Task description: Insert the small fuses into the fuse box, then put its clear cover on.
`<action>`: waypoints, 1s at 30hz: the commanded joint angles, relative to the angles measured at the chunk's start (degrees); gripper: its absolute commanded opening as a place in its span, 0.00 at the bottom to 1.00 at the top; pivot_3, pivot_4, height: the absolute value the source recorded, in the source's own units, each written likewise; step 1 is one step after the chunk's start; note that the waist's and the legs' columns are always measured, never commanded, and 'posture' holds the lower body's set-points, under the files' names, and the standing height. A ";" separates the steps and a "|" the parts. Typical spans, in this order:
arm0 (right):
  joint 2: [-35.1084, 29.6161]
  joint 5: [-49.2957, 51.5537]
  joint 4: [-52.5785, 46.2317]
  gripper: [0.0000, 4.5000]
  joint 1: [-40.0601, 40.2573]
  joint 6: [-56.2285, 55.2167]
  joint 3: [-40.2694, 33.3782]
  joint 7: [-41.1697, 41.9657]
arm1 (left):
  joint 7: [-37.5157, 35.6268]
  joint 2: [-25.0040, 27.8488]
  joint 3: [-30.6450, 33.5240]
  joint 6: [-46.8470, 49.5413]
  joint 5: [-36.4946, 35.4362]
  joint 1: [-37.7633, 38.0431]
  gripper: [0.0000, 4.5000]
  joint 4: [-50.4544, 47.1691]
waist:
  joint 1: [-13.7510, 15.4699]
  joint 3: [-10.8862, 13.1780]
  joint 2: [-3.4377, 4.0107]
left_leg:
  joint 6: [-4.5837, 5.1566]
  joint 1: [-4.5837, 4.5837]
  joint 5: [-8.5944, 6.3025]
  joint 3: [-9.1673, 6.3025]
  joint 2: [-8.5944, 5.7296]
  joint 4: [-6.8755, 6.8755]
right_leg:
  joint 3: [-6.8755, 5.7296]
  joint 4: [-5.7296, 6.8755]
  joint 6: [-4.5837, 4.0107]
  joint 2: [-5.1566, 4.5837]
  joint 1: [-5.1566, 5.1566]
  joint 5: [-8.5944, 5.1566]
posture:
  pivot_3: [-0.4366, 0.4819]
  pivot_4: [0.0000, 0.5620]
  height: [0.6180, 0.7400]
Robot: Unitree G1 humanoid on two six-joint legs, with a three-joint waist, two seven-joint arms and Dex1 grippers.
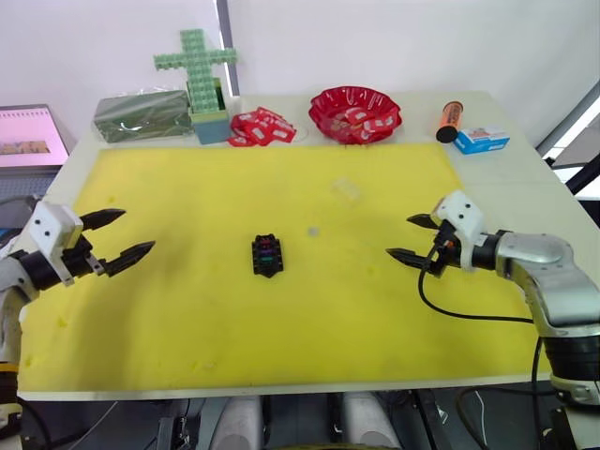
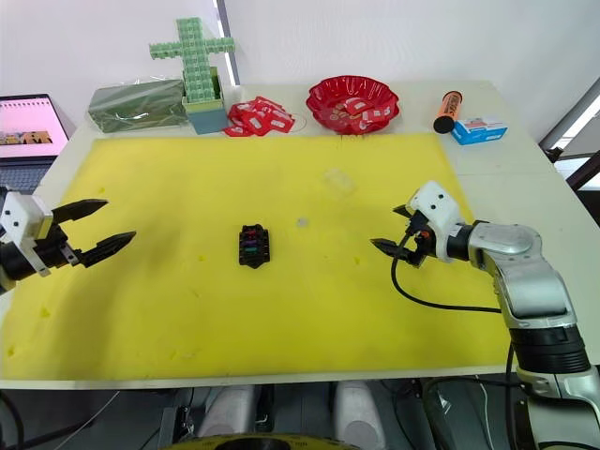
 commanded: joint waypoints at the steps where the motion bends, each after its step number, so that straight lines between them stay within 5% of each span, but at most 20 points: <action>1: 0.33 3.08 -1.84 0.99 1.21 2.03 -2.53 -0.82 | 0.40 0.75 1.81 -0.74 -0.64 0.78 1.00 -3.26 | 0.12 0.00 -0.01 | 0.00 0.00 0.00 0.00 0.00 0.00 | 0.00 0.00 0.00 -0.01 0.00 0.00 | 0.48 0.27 1.00; 9: 4.04 11.36 -4.91 0.99 -1.36 13.36 -6.01 -7.19 | 0.62 0.40 0.35 2.10 -2.32 -1.45 1.00 -8.38 | 0.07 0.01 -0.03 | -0.01 -0.01 0.00 -0.01 -0.02 0.01 | 0.01 0.00 -0.02 -0.29 0.01 0.00 | 0.48 0.27 1.00; 15: 17.74 30.59 -9.37 0.99 -7.99 41.68 -19.01 -20.72 | 0.32 -1.58 -3.07 8.84 -7.42 -5.58 1.00 -18.16 | 0.01 0.01 -0.01 | -0.01 -0.04 -0.01 -0.08 -0.01 -0.03 | 0.09 -0.01 -0.04 -0.36 0.01 0.02 | 0.48 0.27 1.00; 20: 34.03 36.61 -7.89 0.99 -14.15 58.24 -32.54 -33.86 | -3.03 -2.53 -9.38 10.91 -8.74 -6.51 1.00 -25.96 | -0.17 0.00 0.01 | -0.02 -0.04 -0.01 -0.08 -0.03 -0.12 | 0.10 -0.02 -0.06 -0.39 -0.03 0.03 | 0.48 0.27 1.00; 27: 49.97 37.82 -8.28 0.99 -14.56 60.67 -37.38 -47.26 | -3.32 -5.99 -15.79 10.08 -6.85 -6.56 1.00 -28.81 | -0.45 0.02 0.20 | -0.02 -0.04 0.00 -0.08 -0.04 -0.21 | 0.10 0.01 -0.09 -0.37 -0.10 0.05 | 0.48 0.27 1.00; 30: 55.05 36.31 -7.70 0.87 -14.75 60.67 -39.20 -52.31 | -2.36 -7.87 -16.88 9.77 -6.41 -6.75 1.00 -28.87 | -0.27 0.02 0.21 | -0.01 -0.05 0.00 -0.06 -0.10 -0.20 | 0.08 0.00 -0.08 -0.37 -0.09 0.06 | 0.48 0.27 1.00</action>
